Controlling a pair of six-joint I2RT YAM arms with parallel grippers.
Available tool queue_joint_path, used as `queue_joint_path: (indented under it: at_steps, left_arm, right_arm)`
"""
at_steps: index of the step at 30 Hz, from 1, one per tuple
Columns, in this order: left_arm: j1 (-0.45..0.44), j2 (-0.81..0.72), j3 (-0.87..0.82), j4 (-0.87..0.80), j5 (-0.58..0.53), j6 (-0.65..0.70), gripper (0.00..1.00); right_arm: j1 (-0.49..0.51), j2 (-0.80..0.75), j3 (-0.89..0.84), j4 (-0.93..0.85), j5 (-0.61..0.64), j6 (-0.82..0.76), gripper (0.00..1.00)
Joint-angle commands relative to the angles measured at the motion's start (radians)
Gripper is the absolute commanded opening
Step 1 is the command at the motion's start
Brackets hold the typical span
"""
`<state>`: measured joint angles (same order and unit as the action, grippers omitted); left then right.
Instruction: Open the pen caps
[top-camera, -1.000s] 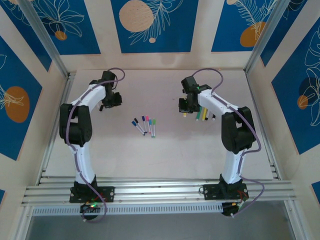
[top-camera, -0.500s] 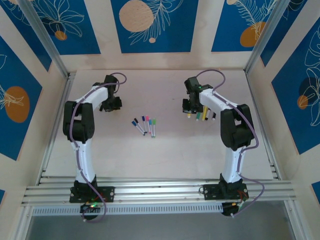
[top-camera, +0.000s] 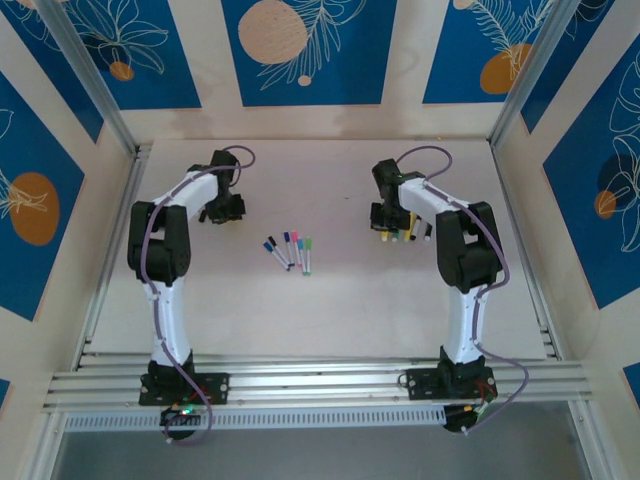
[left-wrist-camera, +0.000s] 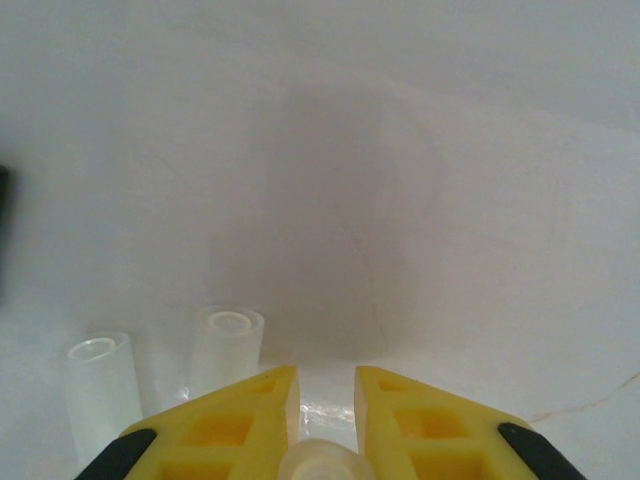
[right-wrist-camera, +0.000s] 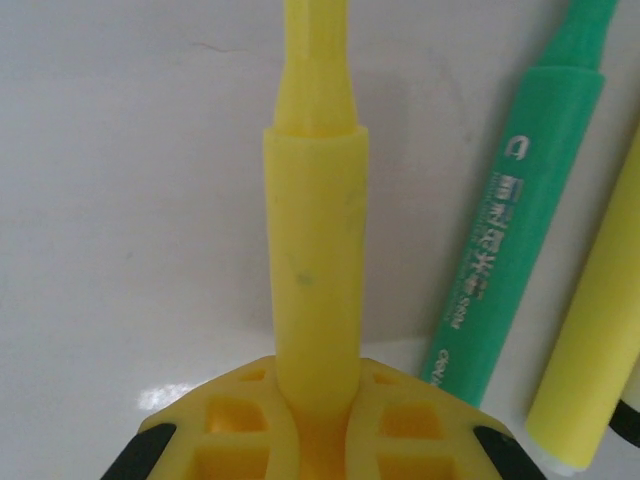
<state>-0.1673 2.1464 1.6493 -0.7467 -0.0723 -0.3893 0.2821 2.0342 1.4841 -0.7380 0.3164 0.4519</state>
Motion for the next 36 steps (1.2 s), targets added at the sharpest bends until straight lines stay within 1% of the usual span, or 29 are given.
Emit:
queue_joint_path:
  at_steps: [1,3,6,11,17,22,24,25,27,29,31,33,36]
  left_arm:
    - [-0.012,0.017,0.032,-0.034,-0.018,0.009,0.23]
    - [-0.015,0.017,0.036,-0.037,-0.020,0.008,0.24]
    - [-0.020,0.017,0.042,-0.044,-0.024,0.010,0.27]
    - [-0.025,0.010,0.056,-0.059,-0.038,0.013,0.30]
    - [-0.025,-0.014,0.079,-0.080,-0.056,0.013,0.30]
    - [-0.031,-0.064,0.115,-0.110,-0.066,0.013,0.31]
    - [-0.034,-0.098,0.124,-0.114,-0.055,0.012,0.31]
    - [-0.037,-0.118,0.117,-0.103,-0.038,0.008,0.31]
    - [-0.038,-0.186,0.047,-0.012,0.053,-0.001,0.32]
    - [-0.040,-0.293,-0.079,0.131,0.169,-0.050,0.37]
    - [-0.049,-0.384,-0.195,0.255,0.258,-0.110,0.42]
    - [-0.061,-0.443,-0.271,0.336,0.307,-0.157,0.43]
    - [-0.079,-0.493,-0.331,0.394,0.348,-0.193,0.44]
  right_arm:
    - [-0.018,0.026,0.033,-0.043,0.034,0.034,0.13]
    - [-0.020,0.027,0.033,-0.044,0.035,0.033,0.23]
    - [-0.020,0.023,0.030,-0.046,0.041,0.034,0.31]
    - [-0.020,0.015,0.032,-0.048,0.044,0.034,0.31]
    - [-0.019,-0.006,0.049,-0.060,0.054,0.030,0.31]
    - [-0.006,-0.064,0.075,-0.079,0.057,0.028,0.31]
    - [0.011,-0.109,0.074,-0.069,0.033,0.023,0.31]
    - [0.022,-0.133,0.067,-0.058,0.022,0.023,0.31]
    - [0.054,-0.184,0.042,-0.024,-0.007,0.031,0.31]
    - [0.105,-0.250,-0.010,0.026,-0.016,0.061,0.31]
    - [0.157,-0.287,-0.042,0.052,-0.033,0.087,0.31]
    - [0.210,-0.294,-0.045,0.045,-0.046,0.115,0.31]
    - [0.297,-0.274,-0.029,0.027,-0.058,0.145,0.31]
